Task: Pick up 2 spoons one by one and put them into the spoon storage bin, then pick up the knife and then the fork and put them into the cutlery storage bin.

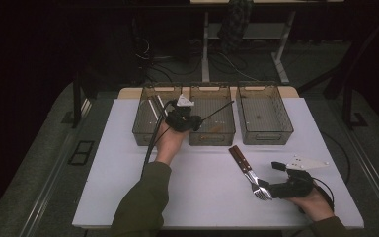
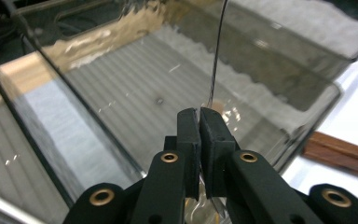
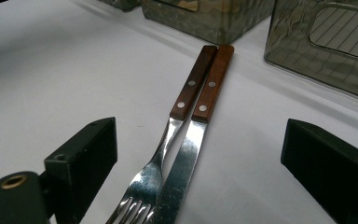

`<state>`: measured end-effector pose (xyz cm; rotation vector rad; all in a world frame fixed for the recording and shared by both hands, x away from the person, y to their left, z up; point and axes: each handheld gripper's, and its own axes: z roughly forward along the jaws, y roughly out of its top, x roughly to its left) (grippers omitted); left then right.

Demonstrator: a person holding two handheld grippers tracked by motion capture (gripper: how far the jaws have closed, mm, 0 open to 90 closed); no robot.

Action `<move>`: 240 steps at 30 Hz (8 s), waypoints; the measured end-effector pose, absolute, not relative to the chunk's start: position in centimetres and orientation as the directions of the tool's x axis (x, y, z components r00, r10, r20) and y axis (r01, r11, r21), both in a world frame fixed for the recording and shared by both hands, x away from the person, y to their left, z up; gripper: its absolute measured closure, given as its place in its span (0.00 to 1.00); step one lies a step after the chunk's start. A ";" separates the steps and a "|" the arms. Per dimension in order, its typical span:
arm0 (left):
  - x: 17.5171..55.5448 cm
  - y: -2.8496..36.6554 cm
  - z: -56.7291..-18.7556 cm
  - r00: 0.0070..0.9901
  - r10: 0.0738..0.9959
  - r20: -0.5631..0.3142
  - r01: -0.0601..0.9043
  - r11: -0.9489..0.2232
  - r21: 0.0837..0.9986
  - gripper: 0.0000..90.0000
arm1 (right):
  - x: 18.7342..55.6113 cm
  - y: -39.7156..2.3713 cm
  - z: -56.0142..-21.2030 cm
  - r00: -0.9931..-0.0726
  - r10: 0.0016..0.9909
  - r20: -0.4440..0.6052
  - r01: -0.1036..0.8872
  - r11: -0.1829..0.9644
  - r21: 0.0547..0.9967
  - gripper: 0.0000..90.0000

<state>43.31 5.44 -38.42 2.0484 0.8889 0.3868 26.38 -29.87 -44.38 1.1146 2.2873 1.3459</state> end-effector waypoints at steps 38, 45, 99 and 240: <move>32.9 12.0 -38.9 0.849 0.525 -0.064 0.307 -0.391 0.868 0.26 | 26.4 -29.7 -44.3 -0.668 0.728 0.154 0.497 0.283 0.820 0.12; 31.1 14.4 -40.7 0.850 0.519 -0.091 0.317 -0.367 0.874 0.18 | 26.4 -29.7 -44.3 -0.670 0.726 0.156 0.499 0.285 0.818 0.12; 27.3 14.8 -43.8 0.859 0.495 -0.128 0.377 -0.444 0.813 0.00 | 28.4 -23.0 -43.9 -0.754 0.652 0.078 0.567 0.586 0.579 1.00; 27.8 15.0 -44.3 0.877 0.460 -0.141 0.355 -0.422 0.834 0.00 | 35.6 -30.9 -32.8 -0.570 0.813 0.118 0.404 0.152 0.902 0.85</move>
